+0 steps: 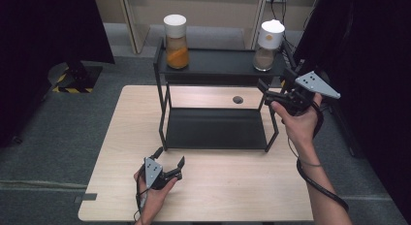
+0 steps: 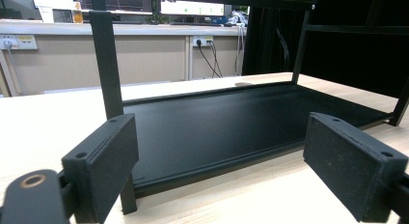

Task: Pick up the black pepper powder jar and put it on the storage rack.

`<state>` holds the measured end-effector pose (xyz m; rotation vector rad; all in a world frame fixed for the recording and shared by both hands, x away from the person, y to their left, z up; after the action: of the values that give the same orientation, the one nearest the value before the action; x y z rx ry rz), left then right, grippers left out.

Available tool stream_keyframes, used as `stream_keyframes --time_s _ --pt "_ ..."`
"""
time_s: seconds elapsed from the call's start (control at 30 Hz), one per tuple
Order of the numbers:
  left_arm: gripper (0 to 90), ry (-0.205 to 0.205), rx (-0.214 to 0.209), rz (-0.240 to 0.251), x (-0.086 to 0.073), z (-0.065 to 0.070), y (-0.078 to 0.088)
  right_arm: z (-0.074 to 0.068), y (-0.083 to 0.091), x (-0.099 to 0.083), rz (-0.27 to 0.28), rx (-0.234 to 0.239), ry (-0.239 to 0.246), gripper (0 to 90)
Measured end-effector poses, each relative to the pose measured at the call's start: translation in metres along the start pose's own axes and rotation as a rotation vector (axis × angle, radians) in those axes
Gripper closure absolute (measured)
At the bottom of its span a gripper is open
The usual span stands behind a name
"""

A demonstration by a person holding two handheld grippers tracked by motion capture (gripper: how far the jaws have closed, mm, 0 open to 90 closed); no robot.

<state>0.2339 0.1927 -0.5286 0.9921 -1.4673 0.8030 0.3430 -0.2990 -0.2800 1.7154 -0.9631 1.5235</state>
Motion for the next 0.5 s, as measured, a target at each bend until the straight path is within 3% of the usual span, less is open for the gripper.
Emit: stream_keyframes --time_s 0.5 --pt "11.8 -0.001 0.002 0.002 0.0 0.001 0.0 0.0 0.014 -0.024 -0.024 0.023 -0.017 3.4"
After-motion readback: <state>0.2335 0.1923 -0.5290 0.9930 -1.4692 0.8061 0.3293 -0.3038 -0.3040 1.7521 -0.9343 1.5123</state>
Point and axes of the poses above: each handheld gripper's, and its own axes: y roughly backward along the jaws, x roughly out of its top, z roughly to its right, the point moved 3 cm from there along -y, roughly forward along the jaws, and after that the axes turned 10 degrees about -y, right-handed, at the moved point
